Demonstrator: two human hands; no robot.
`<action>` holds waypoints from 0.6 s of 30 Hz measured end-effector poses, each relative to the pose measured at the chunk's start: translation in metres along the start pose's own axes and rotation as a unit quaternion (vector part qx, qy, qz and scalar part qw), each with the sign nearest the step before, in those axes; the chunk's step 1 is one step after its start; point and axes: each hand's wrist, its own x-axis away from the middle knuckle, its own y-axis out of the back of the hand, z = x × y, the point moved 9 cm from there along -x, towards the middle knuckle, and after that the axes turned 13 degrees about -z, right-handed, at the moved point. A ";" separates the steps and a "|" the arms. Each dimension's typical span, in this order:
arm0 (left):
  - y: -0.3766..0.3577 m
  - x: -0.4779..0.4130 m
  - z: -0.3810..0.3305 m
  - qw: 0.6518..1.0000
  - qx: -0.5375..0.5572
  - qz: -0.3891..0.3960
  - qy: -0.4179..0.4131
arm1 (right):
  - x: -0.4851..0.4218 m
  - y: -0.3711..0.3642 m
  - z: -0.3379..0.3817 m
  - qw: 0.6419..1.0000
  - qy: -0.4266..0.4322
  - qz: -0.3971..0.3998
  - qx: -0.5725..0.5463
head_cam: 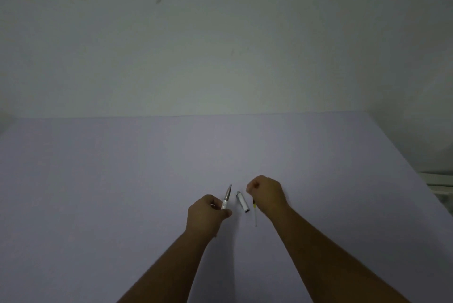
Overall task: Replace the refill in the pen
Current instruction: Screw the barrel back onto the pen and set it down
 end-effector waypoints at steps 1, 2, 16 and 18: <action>0.000 -0.001 0.003 1.000 0.003 -0.003 0.006 | 0.001 -0.010 0.000 0.999 0.017 0.018 0.046; -0.001 -0.003 0.007 1.000 0.005 -0.006 0.013 | 0.002 -0.019 0.001 0.995 0.037 0.029 0.092; -0.001 -0.011 0.022 0.999 0.001 0.016 0.034 | -0.003 -0.037 0.013 0.994 -0.033 0.004 -0.107; -0.004 -0.009 0.018 0.999 -0.009 0.022 0.025 | -0.003 -0.036 0.016 0.961 -0.112 0.030 -0.251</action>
